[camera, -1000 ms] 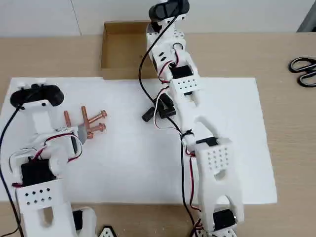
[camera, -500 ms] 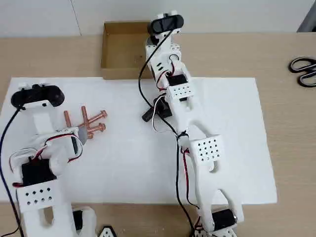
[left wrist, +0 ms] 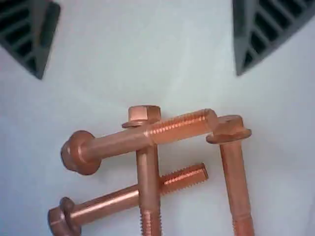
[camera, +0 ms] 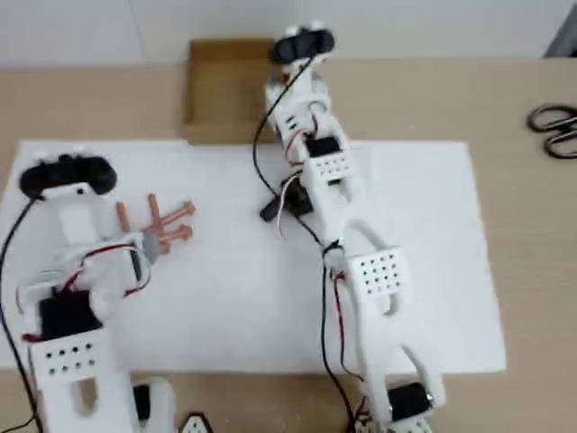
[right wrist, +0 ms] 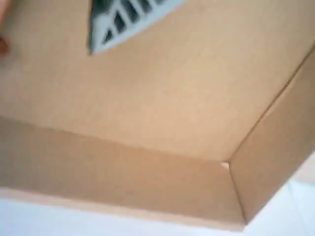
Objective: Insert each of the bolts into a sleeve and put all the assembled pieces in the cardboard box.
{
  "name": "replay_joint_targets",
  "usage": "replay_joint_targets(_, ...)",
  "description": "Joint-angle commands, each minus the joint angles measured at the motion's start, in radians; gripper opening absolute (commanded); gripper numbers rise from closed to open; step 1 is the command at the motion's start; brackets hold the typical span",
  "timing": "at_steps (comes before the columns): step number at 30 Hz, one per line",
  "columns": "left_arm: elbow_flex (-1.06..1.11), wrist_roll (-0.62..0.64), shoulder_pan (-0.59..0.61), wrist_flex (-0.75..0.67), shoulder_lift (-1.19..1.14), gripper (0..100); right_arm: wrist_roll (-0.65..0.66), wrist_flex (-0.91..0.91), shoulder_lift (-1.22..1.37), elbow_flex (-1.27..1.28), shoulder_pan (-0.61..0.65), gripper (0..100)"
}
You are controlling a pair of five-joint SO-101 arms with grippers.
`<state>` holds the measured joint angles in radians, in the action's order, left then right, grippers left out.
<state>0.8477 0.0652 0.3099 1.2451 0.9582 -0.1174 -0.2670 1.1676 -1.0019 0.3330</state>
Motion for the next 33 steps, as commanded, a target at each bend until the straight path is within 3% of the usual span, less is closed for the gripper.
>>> replay_joint_targets(1, -0.007, -0.006, -0.002, -0.003, 0.011, 24, 0.011, -0.038, -0.065, -0.089, -0.016, 22.1)
replay_joint_targets(11, -0.008, -0.008, -0.002, -0.003, 0.011, 24, 0.011, -0.458, -0.202, -0.381, -0.048, 22.1)
replay_joint_targets(19, -0.008, -0.104, 0.003, 0.003, 0.011, 24, 0.011, -0.908, -0.285, -0.689, -0.041, 22.1)
replay_joint_targets(27, -0.008, -0.104, 0.003, 0.003, 0.011, 24, 0.011, -1.363, -0.516, -0.68, -0.039, 22.1)
replay_joint_targets(33, -0.008, -0.1, 0.003, 0.003, 0.011, 24, 0.011, -1.417, -0.615, -0.68, -0.05, 22.1)
